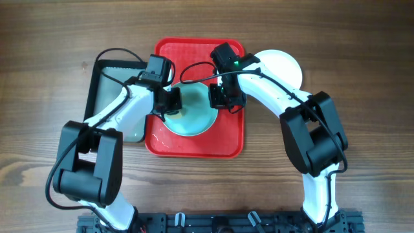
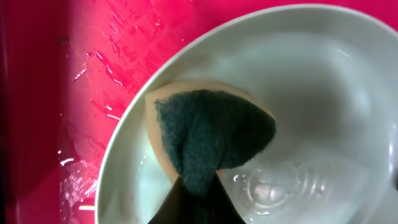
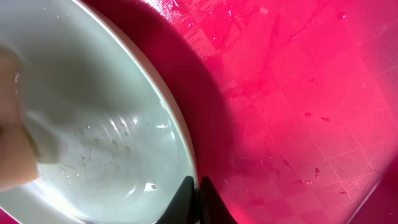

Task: Clean dirty plates on tray and stack at the side
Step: 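Scrub the light blue plate with the sponge while the right gripper holds it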

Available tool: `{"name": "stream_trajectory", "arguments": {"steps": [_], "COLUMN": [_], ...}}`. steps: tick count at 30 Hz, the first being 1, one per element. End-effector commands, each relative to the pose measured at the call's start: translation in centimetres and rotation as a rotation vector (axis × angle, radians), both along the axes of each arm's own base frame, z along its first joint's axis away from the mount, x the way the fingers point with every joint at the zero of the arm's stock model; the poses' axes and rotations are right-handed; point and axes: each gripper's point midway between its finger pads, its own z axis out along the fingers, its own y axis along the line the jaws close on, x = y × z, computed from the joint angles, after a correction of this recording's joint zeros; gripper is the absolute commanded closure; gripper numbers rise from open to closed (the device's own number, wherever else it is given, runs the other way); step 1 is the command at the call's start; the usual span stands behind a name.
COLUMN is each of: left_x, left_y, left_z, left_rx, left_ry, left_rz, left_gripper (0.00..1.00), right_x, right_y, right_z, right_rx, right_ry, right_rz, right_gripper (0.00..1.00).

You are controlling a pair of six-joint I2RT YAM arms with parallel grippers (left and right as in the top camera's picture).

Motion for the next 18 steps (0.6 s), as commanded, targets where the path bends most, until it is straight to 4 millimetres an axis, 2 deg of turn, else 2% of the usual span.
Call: {"name": "stream_trajectory", "arguments": {"steps": [1,8,18], "left_x": [-1.0,-1.9,-2.1], "left_y": [-0.1,0.0,-0.7], "left_z": [-1.7,-3.2,-3.2], "left_rx": [0.009,-0.005,-0.034], "left_ry": [0.011,0.010,0.016], "left_rz": [0.000,0.040,0.029], "left_gripper": [0.96,0.96,0.96], "right_x": [-0.2,-0.1,0.0], "right_y": [-0.1,0.0,0.0], "right_z": [0.6,0.6,0.6], "right_rx": [-0.011,-0.009,-0.007], "right_ry": [-0.022,-0.025,-0.028], "right_rz": [0.003,0.003,0.003], "right_gripper": [0.96,0.96,0.96]}}
